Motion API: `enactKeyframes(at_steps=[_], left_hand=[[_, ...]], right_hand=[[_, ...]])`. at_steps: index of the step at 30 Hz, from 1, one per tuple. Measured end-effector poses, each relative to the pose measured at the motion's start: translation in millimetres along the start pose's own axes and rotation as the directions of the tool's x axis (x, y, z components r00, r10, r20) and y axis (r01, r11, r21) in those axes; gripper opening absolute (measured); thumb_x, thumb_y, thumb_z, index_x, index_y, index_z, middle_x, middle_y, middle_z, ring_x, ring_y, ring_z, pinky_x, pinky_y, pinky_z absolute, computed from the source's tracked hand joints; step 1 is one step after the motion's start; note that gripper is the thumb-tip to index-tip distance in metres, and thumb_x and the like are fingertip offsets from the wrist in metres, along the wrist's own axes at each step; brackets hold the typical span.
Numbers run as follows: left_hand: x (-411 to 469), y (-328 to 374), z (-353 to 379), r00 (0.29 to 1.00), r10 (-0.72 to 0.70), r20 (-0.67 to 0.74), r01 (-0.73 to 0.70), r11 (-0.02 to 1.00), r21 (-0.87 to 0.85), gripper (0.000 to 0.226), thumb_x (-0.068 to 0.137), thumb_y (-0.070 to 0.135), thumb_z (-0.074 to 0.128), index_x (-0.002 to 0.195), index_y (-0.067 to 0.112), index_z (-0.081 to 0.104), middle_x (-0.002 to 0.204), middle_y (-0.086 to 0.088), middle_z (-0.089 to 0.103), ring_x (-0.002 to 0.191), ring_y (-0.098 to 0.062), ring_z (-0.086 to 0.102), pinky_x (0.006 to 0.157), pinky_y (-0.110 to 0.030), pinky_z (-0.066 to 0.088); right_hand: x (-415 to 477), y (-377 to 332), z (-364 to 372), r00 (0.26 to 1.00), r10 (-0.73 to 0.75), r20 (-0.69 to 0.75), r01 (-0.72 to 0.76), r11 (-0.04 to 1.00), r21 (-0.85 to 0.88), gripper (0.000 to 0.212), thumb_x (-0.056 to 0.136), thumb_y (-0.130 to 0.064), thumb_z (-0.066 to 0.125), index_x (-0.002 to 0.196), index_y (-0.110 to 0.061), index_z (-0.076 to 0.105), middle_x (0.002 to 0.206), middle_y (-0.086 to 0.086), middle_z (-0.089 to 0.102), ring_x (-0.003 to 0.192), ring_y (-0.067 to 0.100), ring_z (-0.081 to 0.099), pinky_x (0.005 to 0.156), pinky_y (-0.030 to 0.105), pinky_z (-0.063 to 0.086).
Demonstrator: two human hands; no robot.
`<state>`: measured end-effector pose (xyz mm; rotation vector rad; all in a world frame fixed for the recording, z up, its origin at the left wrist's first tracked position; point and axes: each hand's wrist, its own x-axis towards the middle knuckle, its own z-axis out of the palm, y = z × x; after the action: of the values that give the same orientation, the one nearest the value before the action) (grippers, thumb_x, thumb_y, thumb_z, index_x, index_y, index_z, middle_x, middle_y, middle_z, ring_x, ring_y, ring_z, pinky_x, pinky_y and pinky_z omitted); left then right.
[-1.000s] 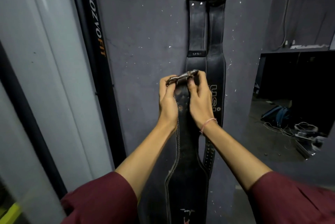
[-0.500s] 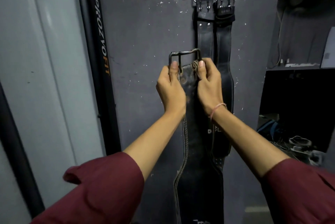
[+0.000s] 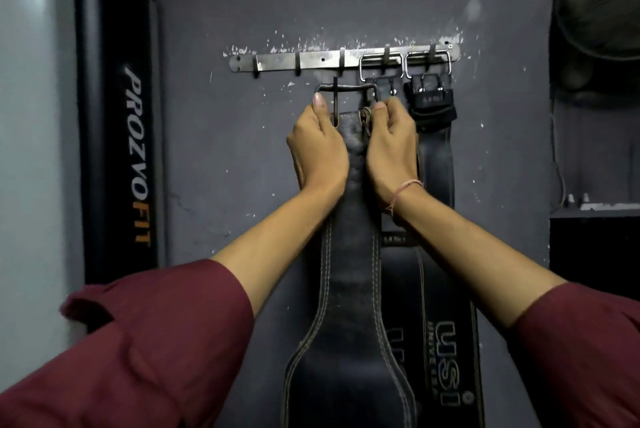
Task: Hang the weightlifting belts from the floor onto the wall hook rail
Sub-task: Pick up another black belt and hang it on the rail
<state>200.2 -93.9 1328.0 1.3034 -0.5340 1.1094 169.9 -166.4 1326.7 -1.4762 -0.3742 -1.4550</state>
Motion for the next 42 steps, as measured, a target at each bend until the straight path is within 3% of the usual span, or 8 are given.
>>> enactKeyframes(at_steps=[8,15,19,22,27,33,38,42], left_hand=[[114,-13,75,0.998,0.056,0.004,-0.056,0.982,0.183,0.053,0.108,0.029,0.029,0.058,0.014,0.034,0.076,-0.016,0.054,0.071,-0.029,0.044,0.060,-0.032,0.024],[159,-37,107,0.999,0.036,0.032,-0.043,0.967,0.252,0.054,0.108,0.025,0.030,0.060,0.004,0.044,0.101,-0.034,0.066,0.098,-0.044,0.061,0.066,-0.034,0.031],[170,-39,113,0.998,-0.040,0.046,0.026,0.963,0.268,0.049,0.107,0.025,0.032,0.093,-0.007,0.066,0.112,-0.028,0.066,0.108,-0.041,0.060,0.079,-0.036,0.042],[170,-41,114,0.997,-0.064,0.052,0.046,0.954,0.297,0.046,0.106,0.025,0.032,0.108,-0.007,0.065,0.117,-0.026,0.065,0.113,-0.039,0.058,0.087,-0.036,0.043],[157,-55,107,0.997,-0.061,0.047,0.043,0.950,0.310,0.049,0.107,0.030,0.031,0.092,-0.004,0.063,0.111,-0.028,0.066,0.104,-0.040,0.059,0.073,-0.034,0.035],[128,-66,98,0.998,-0.003,0.060,-0.010,0.975,0.221,0.051,0.107,0.031,0.033,0.066,0.010,0.052,0.094,-0.028,0.067,0.092,-0.039,0.059,0.070,-0.036,0.035],[64,-93,72,0.993,-0.039,0.113,0.016,0.980,0.196,0.040,0.107,0.033,0.032,0.075,0.013,0.045,0.074,0.000,0.050,0.076,-0.021,0.046,0.067,-0.033,0.029],[25,-115,43,0.986,-0.012,0.166,-0.024,0.977,0.210,0.027,0.105,0.030,0.039,0.096,0.009,0.053,0.091,-0.009,0.061,0.083,-0.019,0.053,0.070,-0.027,0.033]], right_hand=[[130,38,46,0.995,0.059,-0.086,-0.074,0.980,-0.183,0.045,0.097,-0.010,0.042,0.055,-0.018,0.029,0.060,0.004,0.044,0.072,0.025,0.038,0.058,0.027,0.017],[170,66,65,0.987,0.137,-0.087,-0.150,0.975,-0.167,0.042,0.098,-0.014,0.041,0.057,-0.012,0.034,0.077,0.011,0.054,0.054,0.015,0.040,0.041,0.027,0.023],[178,69,66,0.985,0.150,-0.085,-0.162,0.975,-0.149,0.044,0.100,-0.013,0.040,0.058,-0.012,0.031,0.138,0.016,0.055,0.082,0.024,0.055,0.053,0.022,0.029],[178,70,65,0.984,0.160,-0.077,-0.172,0.967,-0.187,0.042,0.101,-0.014,0.039,0.059,-0.013,0.034,0.141,0.015,0.053,0.082,0.025,0.055,0.061,0.025,0.031],[167,73,62,0.988,0.154,0.011,-0.145,0.952,-0.270,0.038,0.105,-0.021,0.036,0.108,0.003,0.066,0.117,0.023,0.065,0.105,0.036,0.061,0.072,0.026,0.032],[137,81,53,0.999,0.025,0.045,-0.011,0.954,-0.299,0.032,0.104,-0.022,0.043,0.102,0.005,0.060,0.104,0.022,0.065,0.080,0.025,0.050,0.065,0.026,0.031],[75,94,41,0.982,-0.105,0.159,0.144,0.956,-0.256,0.049,0.091,0.011,0.045,0.139,0.006,0.041,0.135,0.022,0.053,0.124,0.031,0.051,0.094,0.012,0.030],[25,101,31,0.970,-0.083,0.230,0.150,0.945,-0.292,0.068,0.087,0.016,0.049,0.150,0.000,0.029,0.156,0.016,0.032,0.145,0.024,0.030,0.106,-0.003,0.008]])
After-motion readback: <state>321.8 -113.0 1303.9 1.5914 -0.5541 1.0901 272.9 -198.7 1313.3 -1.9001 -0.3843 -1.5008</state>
